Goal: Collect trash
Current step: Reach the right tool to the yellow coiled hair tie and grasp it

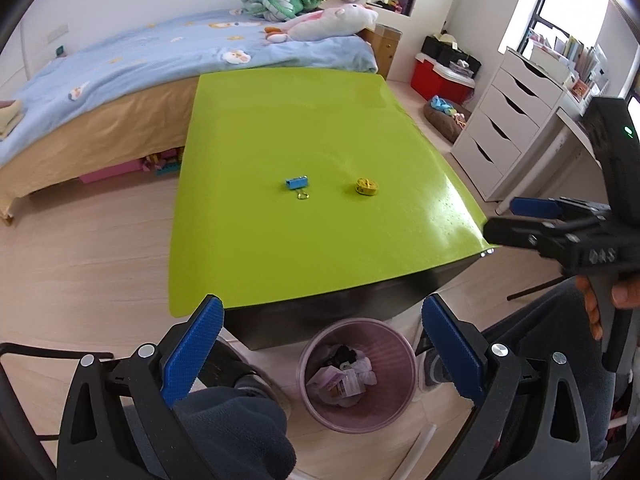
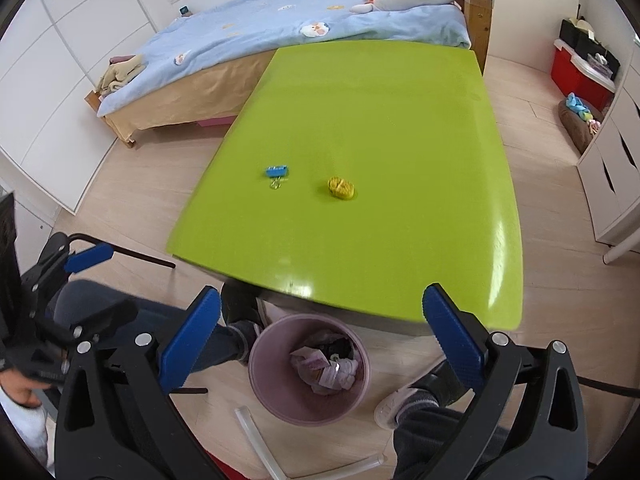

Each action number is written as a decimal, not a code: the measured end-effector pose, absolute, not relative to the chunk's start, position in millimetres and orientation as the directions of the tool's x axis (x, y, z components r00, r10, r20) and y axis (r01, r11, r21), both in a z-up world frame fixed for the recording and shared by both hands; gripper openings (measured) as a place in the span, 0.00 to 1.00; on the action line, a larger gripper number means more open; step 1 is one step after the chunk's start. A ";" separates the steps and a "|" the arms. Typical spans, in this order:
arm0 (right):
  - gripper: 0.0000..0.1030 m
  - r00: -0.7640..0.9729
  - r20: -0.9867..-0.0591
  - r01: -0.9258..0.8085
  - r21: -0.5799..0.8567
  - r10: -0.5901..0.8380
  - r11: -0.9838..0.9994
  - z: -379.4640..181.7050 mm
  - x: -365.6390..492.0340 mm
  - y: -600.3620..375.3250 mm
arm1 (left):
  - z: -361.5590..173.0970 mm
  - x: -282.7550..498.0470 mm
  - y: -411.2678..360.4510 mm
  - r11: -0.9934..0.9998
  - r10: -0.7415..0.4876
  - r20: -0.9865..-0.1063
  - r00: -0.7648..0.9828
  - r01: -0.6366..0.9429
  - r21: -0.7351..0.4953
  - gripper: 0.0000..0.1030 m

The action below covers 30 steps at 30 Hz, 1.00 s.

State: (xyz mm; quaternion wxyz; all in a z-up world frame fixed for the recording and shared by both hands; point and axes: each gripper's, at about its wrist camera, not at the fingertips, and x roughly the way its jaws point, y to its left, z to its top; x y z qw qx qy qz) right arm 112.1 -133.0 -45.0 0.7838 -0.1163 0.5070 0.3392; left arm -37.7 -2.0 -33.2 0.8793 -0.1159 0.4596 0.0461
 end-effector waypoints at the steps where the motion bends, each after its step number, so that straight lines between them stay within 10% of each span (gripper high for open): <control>1: 0.96 0.250 -0.877 -0.649 0.162 0.410 0.744 -46.9 119.9 -126.3 | -32.4 -37.2 0.0 0.968 -0.022 -0.818 0.575 -0.192 -0.162 0.93; 20: 0.96 0.082 -0.978 -0.494 0.129 0.194 0.860 -138.2 239.3 -41.3 | -28.7 -44.1 21.4 0.954 0.014 -0.813 0.582 -0.251 -0.163 0.93; 30: 0.44 0.044 -0.978 -0.456 0.163 0.205 0.875 -147.8 241.0 -29.2 | -28.3 -41.5 22.7 0.952 0.010 -0.808 0.590 -0.253 -0.172 0.93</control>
